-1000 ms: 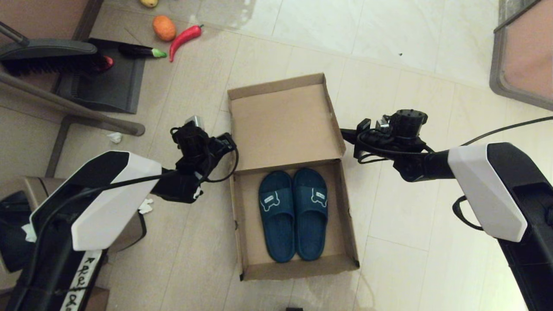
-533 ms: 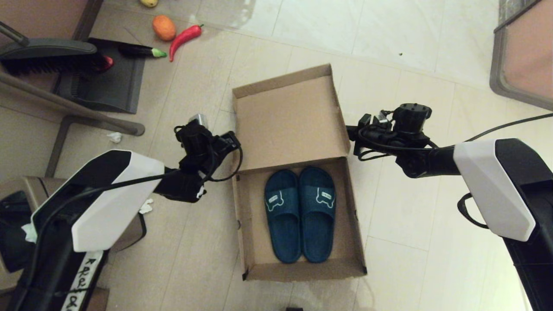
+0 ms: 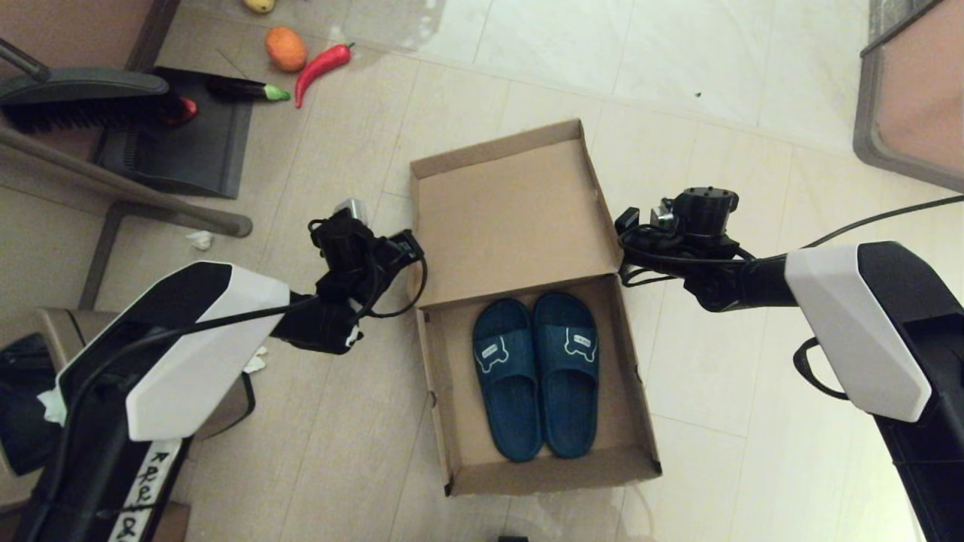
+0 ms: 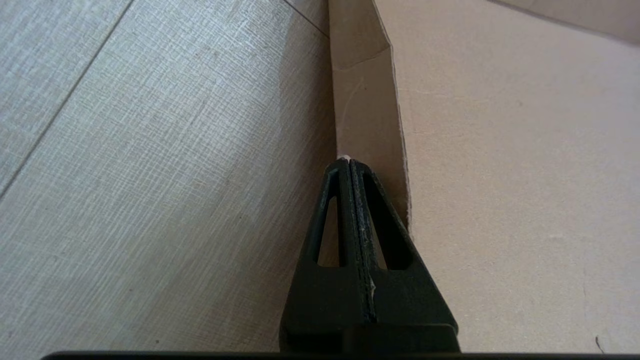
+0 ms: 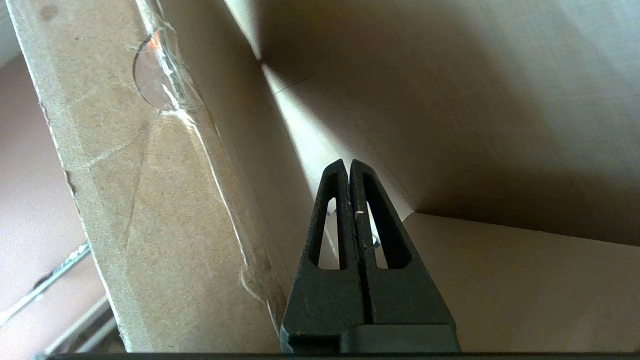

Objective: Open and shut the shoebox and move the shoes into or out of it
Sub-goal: Close the shoe box

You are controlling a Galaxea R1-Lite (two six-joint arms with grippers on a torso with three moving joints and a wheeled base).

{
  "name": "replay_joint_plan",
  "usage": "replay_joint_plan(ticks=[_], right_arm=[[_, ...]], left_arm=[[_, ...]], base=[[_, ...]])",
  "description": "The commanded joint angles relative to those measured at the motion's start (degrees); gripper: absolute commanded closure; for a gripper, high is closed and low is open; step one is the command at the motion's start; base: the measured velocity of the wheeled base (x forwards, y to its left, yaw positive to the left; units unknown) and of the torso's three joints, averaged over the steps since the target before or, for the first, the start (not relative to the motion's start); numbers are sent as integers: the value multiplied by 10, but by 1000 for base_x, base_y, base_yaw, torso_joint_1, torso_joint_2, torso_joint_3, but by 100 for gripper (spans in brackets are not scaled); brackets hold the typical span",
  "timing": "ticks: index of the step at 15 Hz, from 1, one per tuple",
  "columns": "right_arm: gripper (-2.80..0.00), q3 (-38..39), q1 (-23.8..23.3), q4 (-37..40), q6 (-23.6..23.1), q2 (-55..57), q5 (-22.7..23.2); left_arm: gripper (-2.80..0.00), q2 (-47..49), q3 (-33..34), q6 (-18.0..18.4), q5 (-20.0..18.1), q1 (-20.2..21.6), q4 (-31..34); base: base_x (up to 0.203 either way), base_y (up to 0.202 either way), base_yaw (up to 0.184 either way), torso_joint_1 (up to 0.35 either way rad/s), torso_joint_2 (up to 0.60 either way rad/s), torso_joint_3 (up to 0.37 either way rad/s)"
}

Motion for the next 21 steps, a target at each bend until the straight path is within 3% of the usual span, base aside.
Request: replay_joint_plan(ticks=[1, 5, 18, 21], right_arm=[[0, -1, -2, -6, 4, 2, 5], [0, -5, -15, -41, 5, 16, 27], [0, -5, -31, -54, -25, 25, 43], [0, -5, -40, -66, -24, 17, 70]], left_arm=[[0, -2, 0, -2, 1, -1, -3], [0, -10, 0, -2, -2, -1, 7], [0, -52, 1, -2, -9, -26, 24], [0, -79, 2, -2, -8, -27, 34]], base=[[0, 0, 0, 0, 0, 0], [0, 0, 0, 0, 0, 0], [0, 0, 0, 0, 0, 0], [0, 0, 0, 0, 0, 0]])
